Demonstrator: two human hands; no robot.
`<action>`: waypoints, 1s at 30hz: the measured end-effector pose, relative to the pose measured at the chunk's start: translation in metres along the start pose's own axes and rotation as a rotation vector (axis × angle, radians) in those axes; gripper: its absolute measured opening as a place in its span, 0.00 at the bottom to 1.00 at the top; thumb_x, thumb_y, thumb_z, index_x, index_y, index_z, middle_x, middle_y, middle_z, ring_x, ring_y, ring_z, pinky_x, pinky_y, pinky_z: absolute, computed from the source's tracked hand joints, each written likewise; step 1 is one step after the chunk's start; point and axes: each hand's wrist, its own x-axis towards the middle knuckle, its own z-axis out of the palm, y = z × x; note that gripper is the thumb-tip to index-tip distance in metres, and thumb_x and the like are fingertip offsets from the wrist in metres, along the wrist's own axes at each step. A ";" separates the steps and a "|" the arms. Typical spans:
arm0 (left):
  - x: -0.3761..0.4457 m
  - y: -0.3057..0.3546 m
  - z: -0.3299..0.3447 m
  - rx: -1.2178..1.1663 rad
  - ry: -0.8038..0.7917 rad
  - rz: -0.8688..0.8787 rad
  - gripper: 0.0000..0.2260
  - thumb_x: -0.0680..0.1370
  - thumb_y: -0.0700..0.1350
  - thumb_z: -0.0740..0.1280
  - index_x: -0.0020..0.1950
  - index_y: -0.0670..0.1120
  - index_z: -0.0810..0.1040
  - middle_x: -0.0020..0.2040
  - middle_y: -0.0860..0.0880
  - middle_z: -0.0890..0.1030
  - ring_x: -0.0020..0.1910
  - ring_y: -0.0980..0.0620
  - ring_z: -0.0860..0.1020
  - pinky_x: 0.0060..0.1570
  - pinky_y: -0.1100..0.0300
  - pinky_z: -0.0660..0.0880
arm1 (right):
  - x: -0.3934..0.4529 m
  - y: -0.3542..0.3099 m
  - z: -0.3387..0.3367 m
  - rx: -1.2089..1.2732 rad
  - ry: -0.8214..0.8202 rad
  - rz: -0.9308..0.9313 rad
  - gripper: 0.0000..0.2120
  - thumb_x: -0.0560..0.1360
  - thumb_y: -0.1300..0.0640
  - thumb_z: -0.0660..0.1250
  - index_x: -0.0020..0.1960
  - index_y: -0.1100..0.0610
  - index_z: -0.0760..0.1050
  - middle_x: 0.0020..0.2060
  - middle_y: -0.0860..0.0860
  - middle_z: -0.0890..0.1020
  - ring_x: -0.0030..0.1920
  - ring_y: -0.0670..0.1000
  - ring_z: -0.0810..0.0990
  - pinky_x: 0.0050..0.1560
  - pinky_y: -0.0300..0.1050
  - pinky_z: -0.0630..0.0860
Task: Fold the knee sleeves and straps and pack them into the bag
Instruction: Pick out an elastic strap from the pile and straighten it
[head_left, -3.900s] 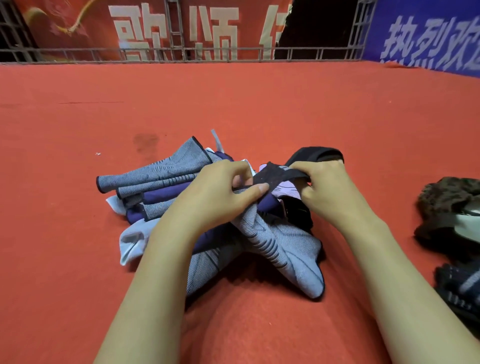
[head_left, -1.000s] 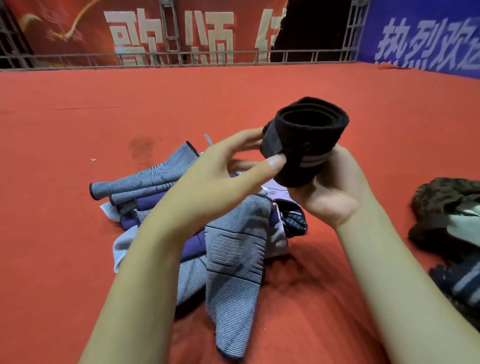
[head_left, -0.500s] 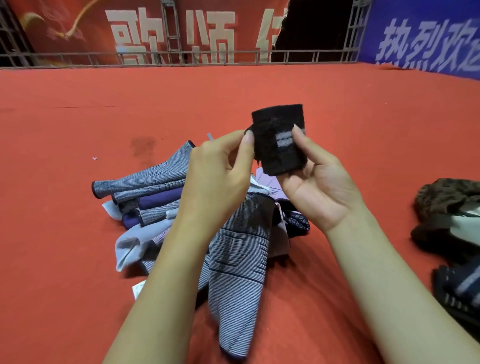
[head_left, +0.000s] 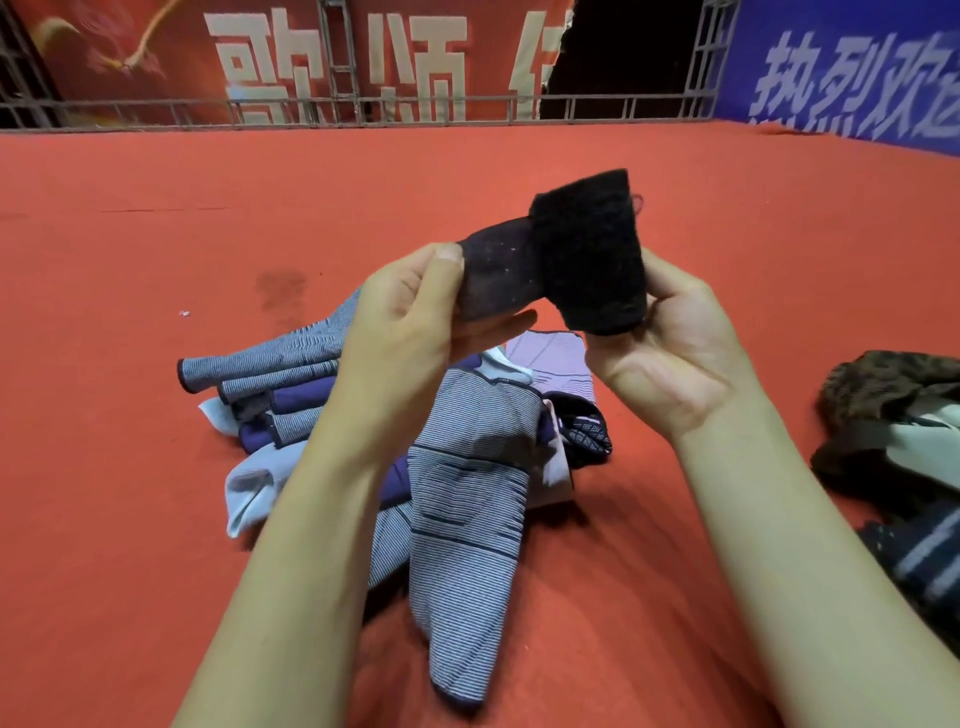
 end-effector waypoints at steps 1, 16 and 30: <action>0.000 0.000 0.001 -0.005 -0.008 0.000 0.18 0.89 0.42 0.54 0.54 0.39 0.82 0.50 0.41 0.88 0.52 0.39 0.87 0.56 0.42 0.83 | 0.001 0.000 -0.001 0.007 0.005 -0.013 0.07 0.71 0.64 0.70 0.40 0.69 0.82 0.38 0.59 0.86 0.36 0.54 0.87 0.39 0.43 0.85; -0.003 0.001 0.002 -0.221 -0.136 0.038 0.16 0.89 0.41 0.52 0.63 0.38 0.79 0.55 0.40 0.87 0.58 0.40 0.85 0.57 0.49 0.82 | -0.009 -0.005 0.017 0.063 0.003 -0.071 0.05 0.67 0.71 0.65 0.36 0.68 0.79 0.33 0.58 0.83 0.30 0.53 0.84 0.31 0.43 0.82; -0.001 0.002 0.014 0.159 -0.319 -0.073 0.15 0.84 0.53 0.61 0.58 0.45 0.82 0.56 0.45 0.80 0.60 0.48 0.76 0.75 0.32 0.63 | 0.015 0.045 -0.007 -0.092 0.041 -0.516 0.08 0.83 0.60 0.62 0.61 0.54 0.73 0.49 0.56 0.81 0.49 0.55 0.80 0.45 0.46 0.79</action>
